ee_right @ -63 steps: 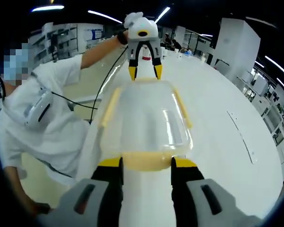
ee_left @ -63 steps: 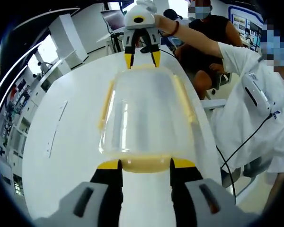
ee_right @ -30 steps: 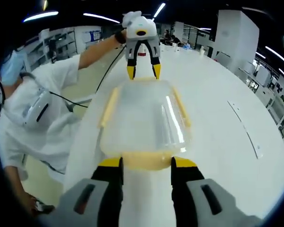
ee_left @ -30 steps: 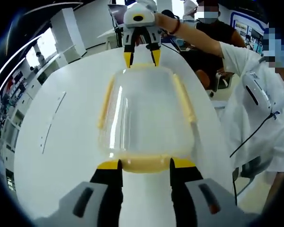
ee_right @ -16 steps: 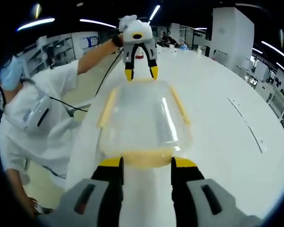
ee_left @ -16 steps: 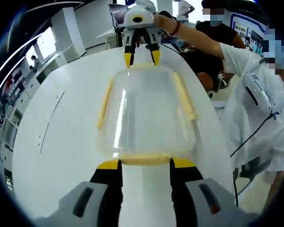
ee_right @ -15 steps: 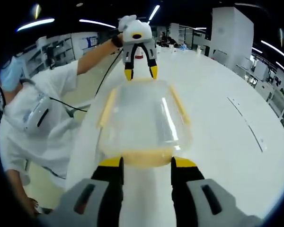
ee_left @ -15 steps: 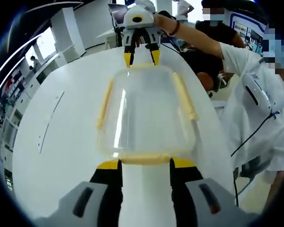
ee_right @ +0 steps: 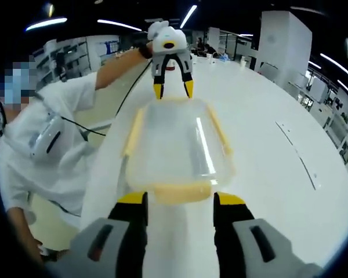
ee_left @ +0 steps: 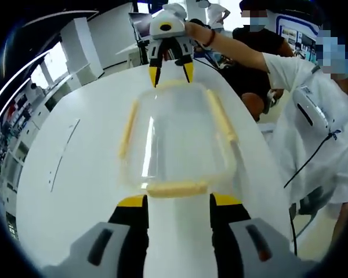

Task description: Snap each plastic latch of the storage box into its locked position after aligning the lid with the box until every specified latch is closed and the lid sits flush.

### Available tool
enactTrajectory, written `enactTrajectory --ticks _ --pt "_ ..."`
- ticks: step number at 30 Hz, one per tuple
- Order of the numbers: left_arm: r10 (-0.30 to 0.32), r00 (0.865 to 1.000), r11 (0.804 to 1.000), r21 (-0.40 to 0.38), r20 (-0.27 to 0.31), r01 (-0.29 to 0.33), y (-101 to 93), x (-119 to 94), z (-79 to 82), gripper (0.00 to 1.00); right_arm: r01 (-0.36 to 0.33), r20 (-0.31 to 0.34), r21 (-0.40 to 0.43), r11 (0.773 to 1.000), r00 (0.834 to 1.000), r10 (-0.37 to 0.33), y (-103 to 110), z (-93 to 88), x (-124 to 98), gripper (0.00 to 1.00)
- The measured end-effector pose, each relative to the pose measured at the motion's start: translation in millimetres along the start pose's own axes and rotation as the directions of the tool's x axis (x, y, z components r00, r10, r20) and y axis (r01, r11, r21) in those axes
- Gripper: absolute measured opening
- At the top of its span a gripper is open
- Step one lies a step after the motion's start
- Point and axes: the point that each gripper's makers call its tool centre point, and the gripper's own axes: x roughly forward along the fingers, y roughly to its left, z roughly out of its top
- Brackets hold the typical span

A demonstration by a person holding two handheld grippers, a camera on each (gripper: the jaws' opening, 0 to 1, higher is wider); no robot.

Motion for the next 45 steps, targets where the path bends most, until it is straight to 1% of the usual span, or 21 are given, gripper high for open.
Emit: enactTrajectory --ticks 3,6,8,9,11,14,19,20,24,28,29,31,32,33,36,38,39,41,43,44,45 --pt "0.015 1.000 1.000 -0.003 0.016 -0.015 -2.3 -7 -1.9 0.41 0.036 0.043 -0.023 0.999 0.998 -0.035 -4 13.7 -11 0.41" --pt "0.032 0.999 0.999 0.008 0.016 -0.032 -4.4 -14 -1.3 0.41 0.058 0.056 -0.055 0.997 0.997 -0.055 -1 28.7 -14 0.38" --pt "0.050 0.998 0.998 0.024 0.034 -0.050 -6.3 -19 7.3 0.41 0.063 0.068 -0.068 0.996 0.996 -0.059 0 39.4 -12 0.36" --pt "0.058 0.997 0.997 0.041 0.058 -0.060 -8.9 -20 16.6 0.41 0.063 0.065 -0.089 0.994 0.996 -0.057 2 44.6 -8 0.35" --pt "0.051 0.995 0.996 0.065 0.080 -0.056 -14.0 -20 28.3 0.40 0.060 0.056 -0.129 0.990 0.997 -0.054 6 51.8 0 0.35" --pt "0.055 0.996 0.994 0.094 0.075 -0.062 -17.0 -13 38.4 0.39 0.053 0.053 -0.135 0.989 0.998 -0.046 11 59.8 14 0.31" --pt "0.050 0.996 0.991 0.123 0.072 -0.058 -22.8 -3 45.6 0.38 0.055 0.057 -0.157 0.986 0.997 -0.046 19 60.9 20 0.31" --pt "0.050 0.996 0.990 0.128 0.074 -0.059 -23.7 -2 46.1 0.38 0.057 0.071 -0.165 0.985 0.996 -0.045 20 62.3 21 0.31" --pt "0.029 0.996 0.990 0.138 0.087 -0.041 -21.7 -2 49.1 0.37 0.025 0.078 -0.194 0.981 0.997 -0.010 25 64.4 24 0.31" --pt "0.008 0.996 0.990 0.138 0.092 -0.021 -8.1 -1 49.6 0.37 0.001 0.078 -0.201 0.980 0.997 0.015 5 71.0 29 0.30" --pt "0.007 0.996 0.990 0.137 0.093 -0.020 -4.4 -1 49.1 0.36 -0.005 0.074 -0.200 0.980 0.997 0.020 4 70.9 30 0.30" --pt "0.007 0.996 0.991 0.136 0.093 -0.020 -2.7 0 49.1 0.36 -0.025 0.061 -0.204 0.979 0.997 0.038 -4 71.8 37 0.29" --pt "0.008 0.995 0.991 0.130 0.095 -0.020 4.6 -2 45.8 0.36 -0.019 0.062 -0.192 0.981 0.998 0.031 -7 72.2 39 0.29" --pt "0.019 0.995 0.992 0.121 0.097 -0.031 5.1 -4 44.6 0.36 -0.004 0.067 -0.181 0.984 0.998 0.016 -8 72.2 41 0.29" --pt "0.032 0.994 0.989 0.139 0.102 -0.046 -5.2 -7 40.8 0.36 0.006 0.078 -0.188 0.982 0.997 0.009 -2 69.5 43 0.29" --pt "0.018 0.995 0.990 0.138 0.103 -0.032 -9.3 -7 41.1 0.35 -0.027 0.060 -0.202 0.979 0.997 0.040 7 64.7 43 0.29" --pt "0.012 0.995 0.990 0.136 0.097 -0.025 -10.8 -5 41.7 0.35 -0.031 0.046 -0.203 0.979 0.998 0.041 8 61.8 43 0.29" --pt "0.017 0.997 0.991 0.133 0.073 -0.027 -6.8 -4 40.9 0.35 -0.019 0.046 -0.181 0.983 0.999 0.028 6 61.0 42 0.28" --pt "0.011 0.997 0.993 0.114 0.078 -0.020 -4.4 0 42.9 0.35 -0.012 0.034 -0.181 0.983 0.999 0.018 7 59.4 40 0.28" --pt "-0.003 0.998 0.993 0.115 0.069 -0.005 -6.0 4 41.9 0.35 -0.019 0.030 -0.181 0.983 0.999 0.025 8 58.6 40 0.28" --pt "-0.012 0.999 0.993 0.114 0.042 0.007 -7.0 7 38.3 0.35 -0.039 0.030 -0.175 0.984 0.999 0.044 10 58.2 40 0.28"
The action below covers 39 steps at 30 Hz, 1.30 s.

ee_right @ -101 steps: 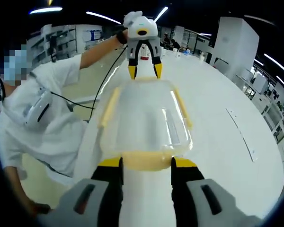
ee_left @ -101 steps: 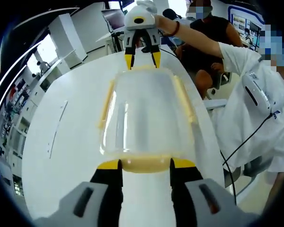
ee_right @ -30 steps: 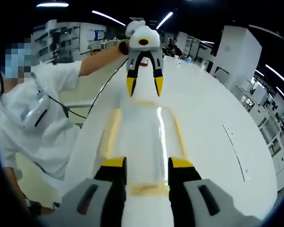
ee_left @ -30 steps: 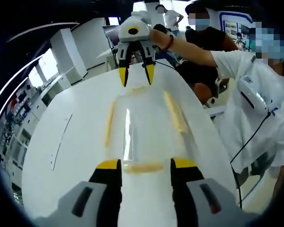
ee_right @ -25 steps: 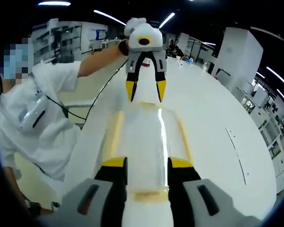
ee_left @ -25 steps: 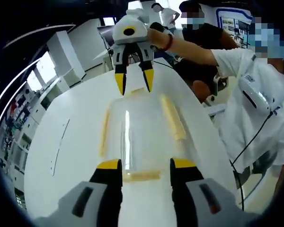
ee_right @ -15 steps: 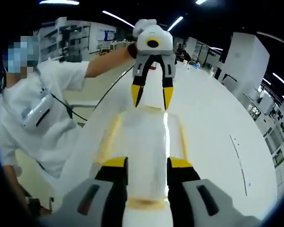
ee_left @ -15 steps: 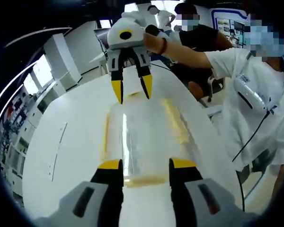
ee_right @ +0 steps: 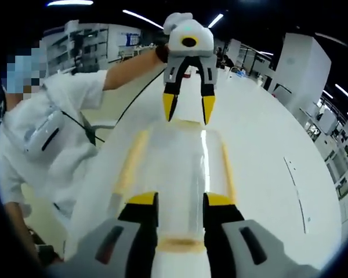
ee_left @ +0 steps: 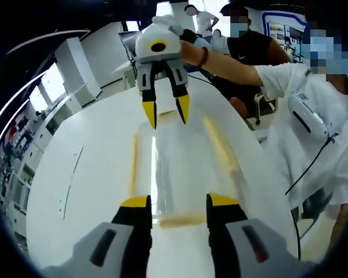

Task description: Snap each plastic latch of the storage box into its locked position after aligning the lid with the box until every specified latch is closed and the lid sits flush.

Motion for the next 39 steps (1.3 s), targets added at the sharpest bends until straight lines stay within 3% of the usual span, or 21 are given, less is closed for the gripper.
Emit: enactTrajectory --ticks 1,3,5,6,8,9,10,11,13,25,29,34,37,39 --pt "-0.008 1.000 1.000 -0.030 0.027 0.009 -1.1 3 5.5 0.35 -0.012 -0.002 0.011 1.000 1.000 0.012 0 -1.2 0 0.27" --pt "-0.007 1.000 1.000 -0.007 0.005 0.007 -1.7 7 3.4 0.34 -0.019 0.005 0.048 0.999 1.000 0.019 3 -2.4 1 0.26" --pt "-0.044 0.999 0.997 -0.066 0.004 0.045 -7.4 10 3.3 0.24 -0.032 0.012 0.079 0.996 0.999 0.031 4 -4.2 1 0.22" --pt "-0.047 0.999 0.994 -0.094 -0.002 0.047 -8.0 11 2.5 0.19 -0.066 0.021 0.118 0.991 0.998 0.064 11 -5.1 1 0.15" --pt "-0.075 0.997 0.985 -0.157 -0.004 0.074 -12.9 13 2.7 0.12 -0.038 0.012 0.101 0.994 0.999 0.037 7 -7.2 1 0.00" --pt "-0.060 0.998 0.992 -0.112 -0.002 0.060 -11.8 14 3.3 0.12 -0.013 -0.043 0.114 0.993 0.999 0.018 4 -14.3 -1 0.00" --pt "-0.082 0.997 0.991 -0.106 0.006 0.082 -16.9 14 4.8 0.07 -0.035 -0.039 0.070 0.997 0.999 0.037 6 -11.1 -3 0.00" --pt "-0.104 0.995 0.990 -0.094 0.003 0.104 -21.1 15 5.2 0.00 -0.019 -0.032 0.087 0.996 0.999 0.022 7 -9.5 -3 0.00" --pt "-0.089 0.996 0.991 -0.106 -0.010 0.088 -18.1 15 5.6 0.00 -0.017 -0.025 0.114 0.993 0.999 0.020 8 -8.4 -7 0.00" --pt "-0.068 0.998 0.990 -0.125 -0.012 0.066 -12.1 14 9.2 0.00 0.004 -0.013 0.097 0.995 1.000 -0.003 13 -13.9 -15 0.00" --pt "-0.049 0.998 0.994 -0.101 -0.028 0.046 -10.3 14 11.3 0.00 0.022 -0.046 0.071 0.997 0.999 -0.019 13 -14.3 -15 0.00" --pt "-0.011 1.000 0.991 -0.131 0.014 0.013 -7.9 12 11.0 0.00 0.072 -0.079 0.113 0.991 0.995 -0.063 9 -11.9 -10 0.00" --pt "0.021 1.000 0.990 -0.138 0.023 -0.018 -8.2 11 12.0 0.00 0.220 -0.073 0.095 0.971 0.974 -0.214 -12 -6.5 -10 0.22" --pt "0.035 0.999 0.988 -0.149 0.016 -0.032 -7.3 11 11.8 0.00 0.218 -0.089 0.050 0.975 0.973 -0.213 -11 -4.6 -7 0.22"
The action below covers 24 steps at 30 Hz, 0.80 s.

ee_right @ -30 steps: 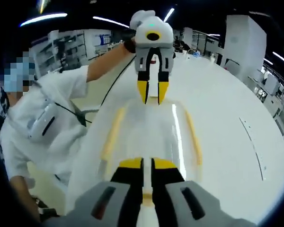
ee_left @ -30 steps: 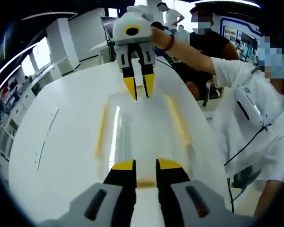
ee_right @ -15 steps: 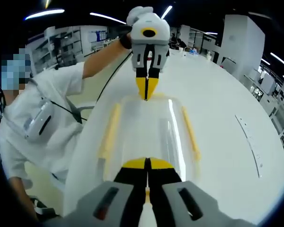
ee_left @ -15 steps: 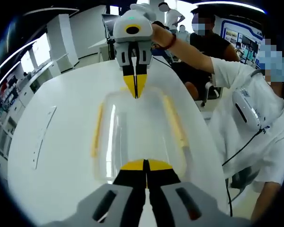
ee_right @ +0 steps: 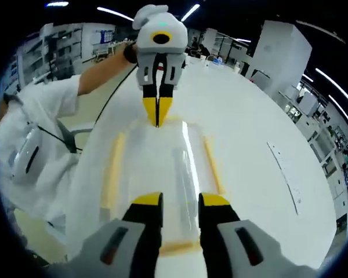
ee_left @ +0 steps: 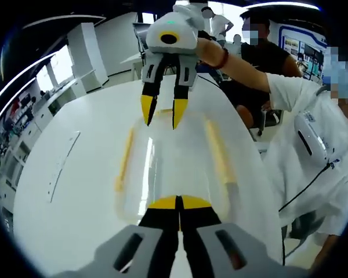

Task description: Snap each plastic latch of the storage box into its locked position after aligning the lid with the box until every specified latch is closed and the lid sits flush.

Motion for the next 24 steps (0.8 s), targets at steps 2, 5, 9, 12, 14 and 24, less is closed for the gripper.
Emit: enactTrajectory --ticks 2,5,9,12,14,24 --pt "-0.001 1.000 0.999 -0.035 -0.012 0.000 -1.3 -1 -0.8 0.00 0.002 -0.011 0.004 1.000 1.000 -0.002 -1 4.5 2 0.22" --pt "-0.008 1.000 1.000 -0.005 0.009 0.008 -1.3 -1 0.1 0.00 0.001 -0.062 0.003 1.000 0.998 0.000 -10 3.8 3 0.27" --pt "-0.023 0.999 1.000 -0.009 0.028 0.024 -2.2 -1 0.1 0.00 -0.051 -0.128 0.000 0.999 0.991 0.050 -11 3.4 9 0.32" --pt "-0.050 0.999 0.998 -0.030 0.013 0.050 -6.4 -1 -0.9 0.00 -0.103 -0.168 0.000 0.995 0.981 0.102 -13 9.0 12 0.34" --pt "-0.070 0.997 0.996 -0.058 -0.022 0.068 -8.5 -2 -3.7 0.00 -0.158 -0.245 0.021 0.987 0.957 0.158 -9 5.0 12 0.44" --pt "-0.019 0.985 0.999 0.027 -0.172 0.024 15.0 -5 -13.2 0.00 -0.228 -0.402 -0.014 0.974 0.893 0.203 -21 9.6 27 0.47"
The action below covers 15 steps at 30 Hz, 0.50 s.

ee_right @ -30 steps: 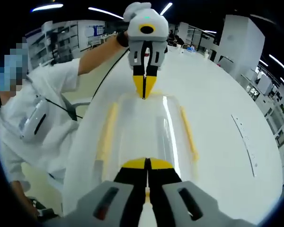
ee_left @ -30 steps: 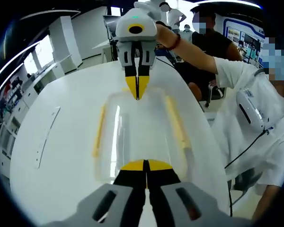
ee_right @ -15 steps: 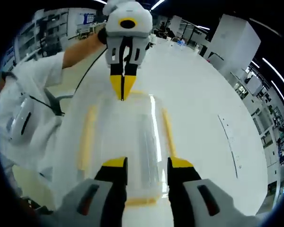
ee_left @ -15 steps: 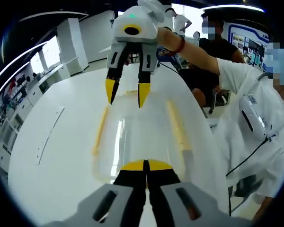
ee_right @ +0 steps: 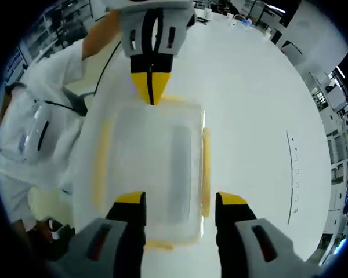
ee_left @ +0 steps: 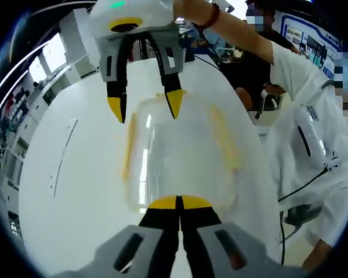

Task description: Snap each plastic latch of the storage box into its locked position after aligning the lid with the box until every specified latch is closed and the lid sits flush.

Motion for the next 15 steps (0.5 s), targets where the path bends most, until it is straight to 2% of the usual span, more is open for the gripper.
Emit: enactTrajectory --ticks 2,3,8,13,15 --pt "0.007 1.000 1.000 0.011 -0.015 -0.007 9.1 0 -2.2 0.00 -0.016 -0.019 0.006 1.000 1.000 0.016 0 1.3 2 0.47" --pt "0.030 0.999 0.999 0.017 -0.021 -0.030 17.5 -1 -2.7 0.00 -0.022 -0.024 0.002 1.000 0.999 0.022 -1 2.0 2 0.48" --pt "-0.006 0.998 0.998 0.054 -0.060 0.009 20.3 2 0.3 0.00 -0.084 -0.043 0.045 0.995 0.995 0.086 -3 1.1 5 0.49" --pt "-0.008 0.999 0.998 0.059 -0.045 0.011 21.0 3 2.9 0.00 -0.155 -0.031 0.067 0.986 0.987 0.157 2 1.8 8 0.45" --pt "-0.004 1.000 0.995 0.100 -0.028 0.007 19.9 3 3.6 0.00 -0.162 -0.029 0.068 0.984 0.986 0.165 3 3.5 8 0.47"
